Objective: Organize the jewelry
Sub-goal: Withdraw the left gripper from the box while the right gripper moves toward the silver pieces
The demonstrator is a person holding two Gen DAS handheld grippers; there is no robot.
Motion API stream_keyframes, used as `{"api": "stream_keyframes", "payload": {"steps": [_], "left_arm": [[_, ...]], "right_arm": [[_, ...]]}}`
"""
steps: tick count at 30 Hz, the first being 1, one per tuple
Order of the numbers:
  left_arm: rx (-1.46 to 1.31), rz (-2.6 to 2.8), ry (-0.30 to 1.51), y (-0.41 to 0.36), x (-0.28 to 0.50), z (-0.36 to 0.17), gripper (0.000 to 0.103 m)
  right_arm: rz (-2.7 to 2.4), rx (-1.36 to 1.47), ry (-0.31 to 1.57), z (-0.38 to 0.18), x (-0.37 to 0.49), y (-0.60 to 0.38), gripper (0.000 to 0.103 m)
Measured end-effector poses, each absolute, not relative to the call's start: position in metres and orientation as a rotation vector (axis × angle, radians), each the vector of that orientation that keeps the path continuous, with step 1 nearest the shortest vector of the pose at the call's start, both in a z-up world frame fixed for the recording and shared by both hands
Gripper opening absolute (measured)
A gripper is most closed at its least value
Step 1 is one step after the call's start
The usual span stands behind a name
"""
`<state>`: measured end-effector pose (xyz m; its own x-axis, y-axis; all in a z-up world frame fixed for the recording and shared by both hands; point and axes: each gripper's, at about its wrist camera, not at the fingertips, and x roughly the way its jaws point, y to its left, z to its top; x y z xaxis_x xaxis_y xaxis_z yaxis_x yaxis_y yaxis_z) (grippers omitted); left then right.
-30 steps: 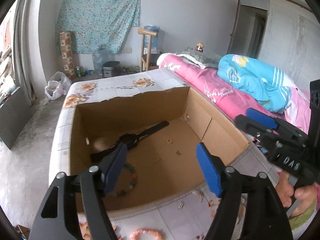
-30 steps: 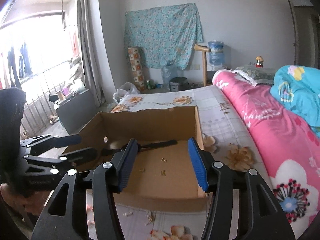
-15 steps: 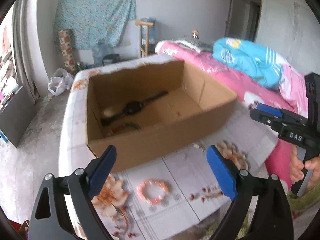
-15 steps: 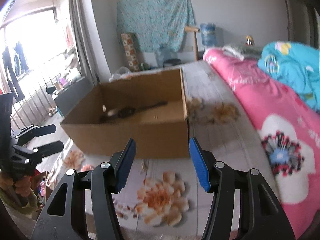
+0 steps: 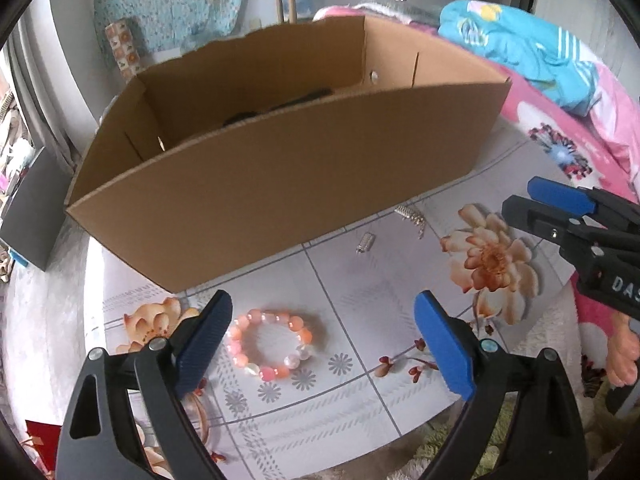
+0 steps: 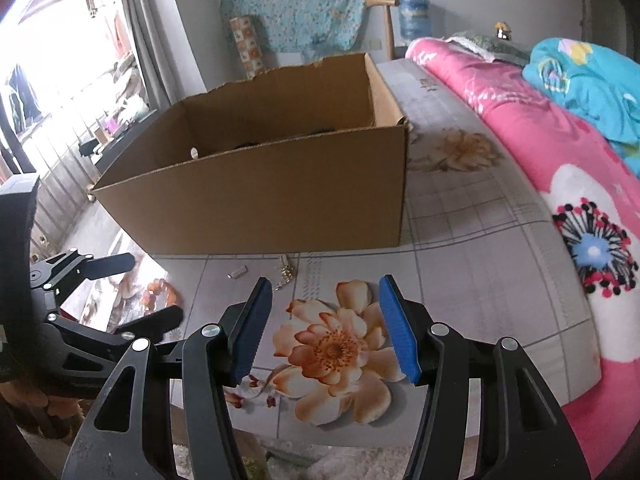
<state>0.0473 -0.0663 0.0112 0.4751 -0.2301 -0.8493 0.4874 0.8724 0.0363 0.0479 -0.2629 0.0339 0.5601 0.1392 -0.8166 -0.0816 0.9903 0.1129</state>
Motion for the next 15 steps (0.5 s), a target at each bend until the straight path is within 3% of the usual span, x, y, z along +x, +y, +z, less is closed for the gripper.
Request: {"api": "stream_keyframes", "payload": {"steps": [15], "left_arm": [[0.326,-0.398,1.035,-0.085,0.062,-0.006,0.090]], "right_arm": [[0.156,0.049,1.024,0.018,0.057,-0.253,0.054]]}}
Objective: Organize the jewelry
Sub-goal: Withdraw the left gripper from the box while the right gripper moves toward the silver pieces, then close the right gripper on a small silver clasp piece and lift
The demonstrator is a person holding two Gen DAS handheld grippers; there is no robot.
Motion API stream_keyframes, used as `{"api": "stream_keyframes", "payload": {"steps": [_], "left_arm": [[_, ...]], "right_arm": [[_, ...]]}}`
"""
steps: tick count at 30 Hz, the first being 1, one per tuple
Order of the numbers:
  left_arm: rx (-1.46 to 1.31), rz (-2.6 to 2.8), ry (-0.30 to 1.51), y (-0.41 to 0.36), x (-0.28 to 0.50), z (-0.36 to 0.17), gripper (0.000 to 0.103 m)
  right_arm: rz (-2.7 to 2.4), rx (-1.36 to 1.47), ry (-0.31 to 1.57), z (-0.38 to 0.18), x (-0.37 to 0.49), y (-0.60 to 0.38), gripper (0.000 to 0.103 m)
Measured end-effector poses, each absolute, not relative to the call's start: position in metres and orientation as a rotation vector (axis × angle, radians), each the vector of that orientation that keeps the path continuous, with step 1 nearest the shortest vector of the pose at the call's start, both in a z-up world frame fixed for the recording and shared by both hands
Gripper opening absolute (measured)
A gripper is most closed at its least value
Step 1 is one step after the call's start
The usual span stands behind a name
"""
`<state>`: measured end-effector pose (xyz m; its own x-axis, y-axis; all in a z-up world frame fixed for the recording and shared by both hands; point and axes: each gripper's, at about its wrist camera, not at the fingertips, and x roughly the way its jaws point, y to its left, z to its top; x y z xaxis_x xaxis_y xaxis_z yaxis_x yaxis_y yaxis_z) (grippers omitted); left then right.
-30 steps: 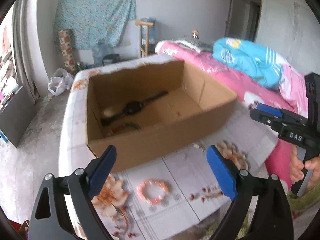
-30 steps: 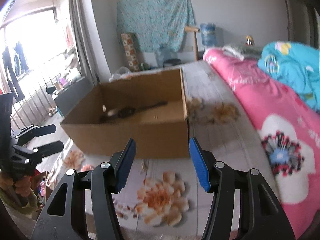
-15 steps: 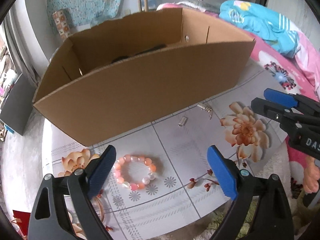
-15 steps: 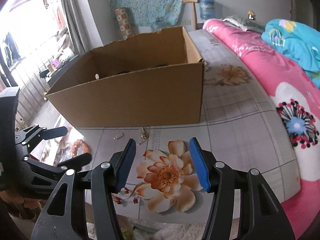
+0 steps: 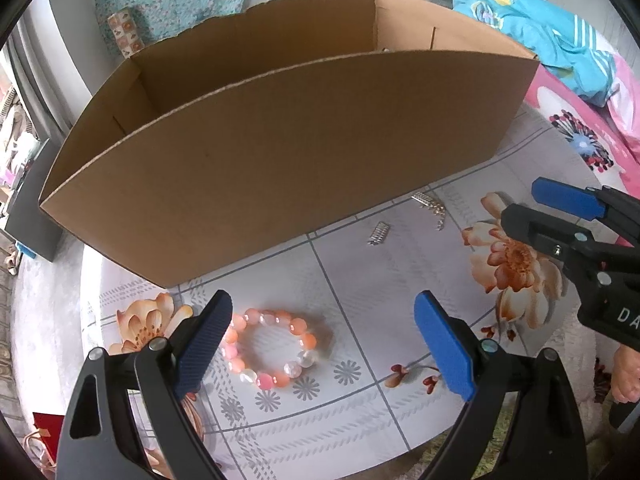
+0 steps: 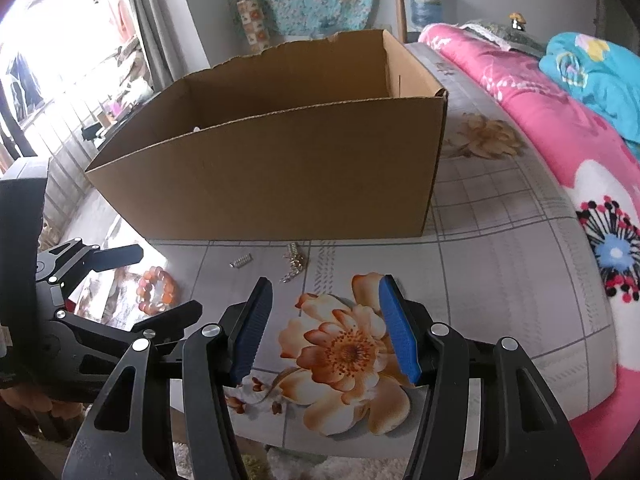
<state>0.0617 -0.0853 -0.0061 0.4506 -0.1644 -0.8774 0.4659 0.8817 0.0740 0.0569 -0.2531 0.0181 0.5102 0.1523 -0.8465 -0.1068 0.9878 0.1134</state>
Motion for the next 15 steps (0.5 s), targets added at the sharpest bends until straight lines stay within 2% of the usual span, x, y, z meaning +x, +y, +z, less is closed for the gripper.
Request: {"api": "stream_keyframes", "payload": {"steps": [11,15], "left_arm": [[0.344,-0.382,1.056,-0.095,0.071,-0.014,0.090],[0.349,-0.379,1.059,-0.095,0.075,-0.016,0.090]], "right_arm": [[0.173,0.055,1.040,0.013,0.066,-0.251,0.053],[0.192,0.062,1.041,0.010,0.069,-0.249,0.049]]}}
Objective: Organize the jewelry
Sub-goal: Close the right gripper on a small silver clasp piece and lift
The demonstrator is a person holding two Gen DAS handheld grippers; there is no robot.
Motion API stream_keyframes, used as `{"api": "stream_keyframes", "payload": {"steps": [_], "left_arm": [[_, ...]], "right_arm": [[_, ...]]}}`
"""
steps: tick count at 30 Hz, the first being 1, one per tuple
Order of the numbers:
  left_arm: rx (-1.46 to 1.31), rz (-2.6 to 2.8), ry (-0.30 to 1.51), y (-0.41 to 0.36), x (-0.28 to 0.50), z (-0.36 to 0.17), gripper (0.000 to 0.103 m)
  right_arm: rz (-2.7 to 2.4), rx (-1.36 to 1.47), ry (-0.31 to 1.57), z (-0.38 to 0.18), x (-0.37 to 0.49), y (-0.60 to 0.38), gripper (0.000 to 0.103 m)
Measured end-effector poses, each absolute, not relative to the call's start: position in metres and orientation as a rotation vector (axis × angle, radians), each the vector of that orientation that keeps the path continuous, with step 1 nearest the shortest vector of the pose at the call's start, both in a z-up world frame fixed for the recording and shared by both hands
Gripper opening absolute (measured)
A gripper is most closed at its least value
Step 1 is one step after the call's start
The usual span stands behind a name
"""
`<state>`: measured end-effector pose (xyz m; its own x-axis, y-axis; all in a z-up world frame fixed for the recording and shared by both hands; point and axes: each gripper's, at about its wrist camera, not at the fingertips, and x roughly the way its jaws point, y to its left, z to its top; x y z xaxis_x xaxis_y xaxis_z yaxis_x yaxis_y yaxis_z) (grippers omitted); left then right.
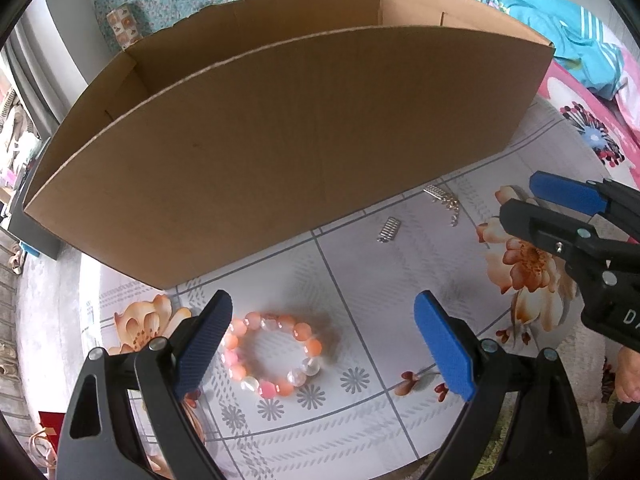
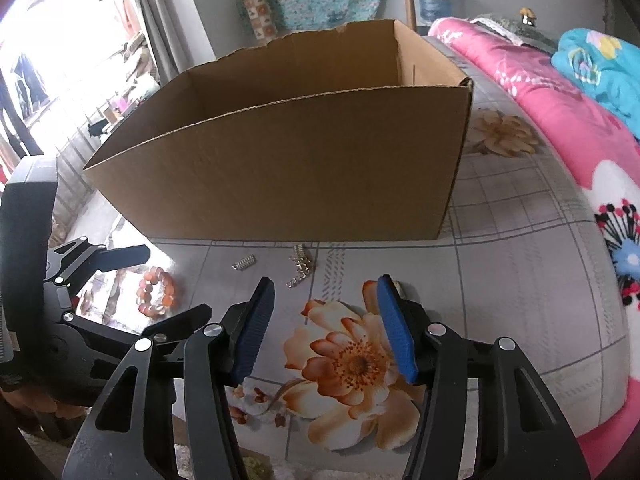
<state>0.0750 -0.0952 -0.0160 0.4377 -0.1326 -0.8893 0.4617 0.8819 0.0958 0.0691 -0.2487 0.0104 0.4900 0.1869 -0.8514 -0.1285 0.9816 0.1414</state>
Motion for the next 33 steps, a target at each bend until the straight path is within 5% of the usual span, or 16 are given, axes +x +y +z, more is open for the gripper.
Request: {"api": "stream_keyframes", "payload": {"steps": [21,24,33], "left_arm": [[0.351,-0.381,1.085,-0.094,0.089,-0.034,0.092],[0.339,-0.383,1.089,-0.092,0.091,-0.035,0.092],[0.321,-0.381,1.087,-0.083,0.094,-0.035,0.094]], "right_arm": [[0.259,-0.053,1.050,-0.016,0.094,-0.220,0.015],[0.246,-0.094,1.053,-0.015,0.092,-0.220,0.003],[0.253,0.069,1.081,-0.001,0.074,-0.252,0.001]]}}
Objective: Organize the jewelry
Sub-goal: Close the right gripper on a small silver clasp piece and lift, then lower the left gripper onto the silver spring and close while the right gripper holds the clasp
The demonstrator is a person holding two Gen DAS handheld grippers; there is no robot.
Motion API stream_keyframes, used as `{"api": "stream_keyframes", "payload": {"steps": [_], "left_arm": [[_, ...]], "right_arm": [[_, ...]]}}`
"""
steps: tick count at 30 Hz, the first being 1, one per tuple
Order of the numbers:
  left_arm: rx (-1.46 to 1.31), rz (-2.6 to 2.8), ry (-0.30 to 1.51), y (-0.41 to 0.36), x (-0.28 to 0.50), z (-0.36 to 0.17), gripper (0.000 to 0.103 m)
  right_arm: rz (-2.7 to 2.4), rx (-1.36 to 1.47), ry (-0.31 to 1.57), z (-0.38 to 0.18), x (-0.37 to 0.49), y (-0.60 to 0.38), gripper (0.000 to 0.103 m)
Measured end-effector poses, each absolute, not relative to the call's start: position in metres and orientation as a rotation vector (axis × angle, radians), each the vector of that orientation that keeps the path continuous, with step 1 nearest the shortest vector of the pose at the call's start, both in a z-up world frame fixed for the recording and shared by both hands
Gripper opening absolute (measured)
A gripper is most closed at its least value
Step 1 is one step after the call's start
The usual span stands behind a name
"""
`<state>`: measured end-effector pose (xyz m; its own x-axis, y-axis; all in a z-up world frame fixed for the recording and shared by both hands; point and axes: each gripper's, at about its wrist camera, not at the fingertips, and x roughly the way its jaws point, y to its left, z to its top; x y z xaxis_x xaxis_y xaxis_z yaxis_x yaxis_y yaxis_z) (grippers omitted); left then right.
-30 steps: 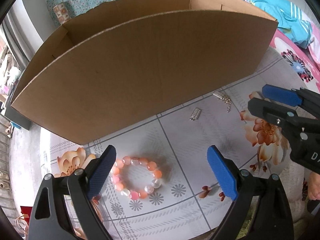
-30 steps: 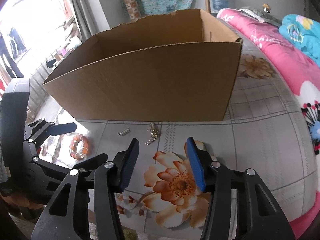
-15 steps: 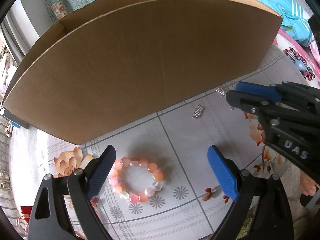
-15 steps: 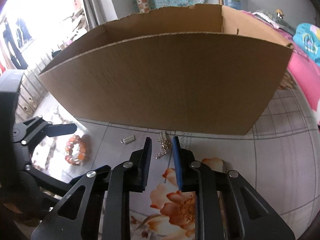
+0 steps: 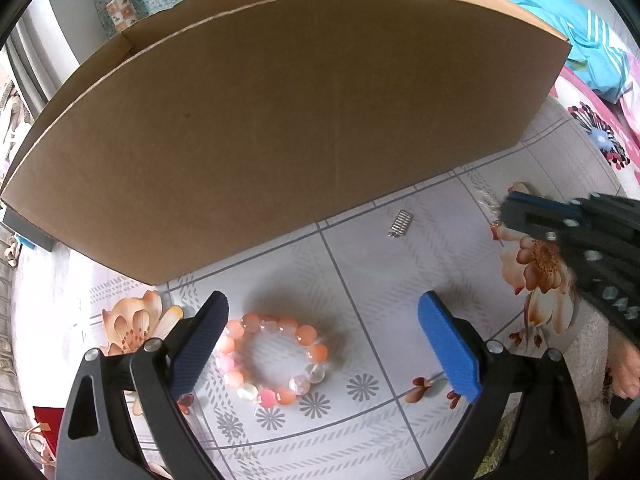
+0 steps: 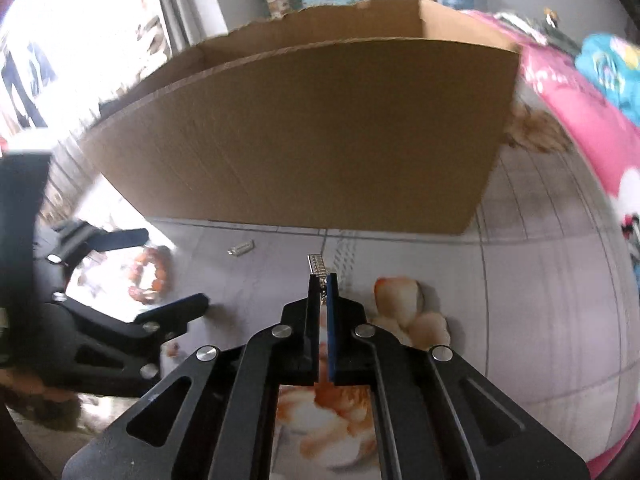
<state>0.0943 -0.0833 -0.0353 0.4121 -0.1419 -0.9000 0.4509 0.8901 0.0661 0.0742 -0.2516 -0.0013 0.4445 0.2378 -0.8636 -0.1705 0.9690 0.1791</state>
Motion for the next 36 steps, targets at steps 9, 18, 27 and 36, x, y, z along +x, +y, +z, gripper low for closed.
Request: {"api": "stream_keyframes", "payload": {"steps": [9,18,27,36], "left_arm": [[0.316,-0.377,1.080,-0.086,0.091,-0.035,0.094],[0.326,-0.372,1.075,-0.090,0.089,-0.034,0.094],[0.326,-0.372,1.076,-0.091,0.089,-0.034,0.094],[0.323,-0.365,1.072,-0.091,0.088,-0.035,0.097]], "right_arm": [[0.219,0.225,1.085,0.003,0.067,-0.287,0.001],[0.180,0.130,1.110,-0.009,0.065,-0.265,0.001],[0.176,0.114,1.106,-0.009,0.065,-0.263,0.001],[0.178,0.122,1.105,-0.008,0.064,-0.262,0.001]]}}
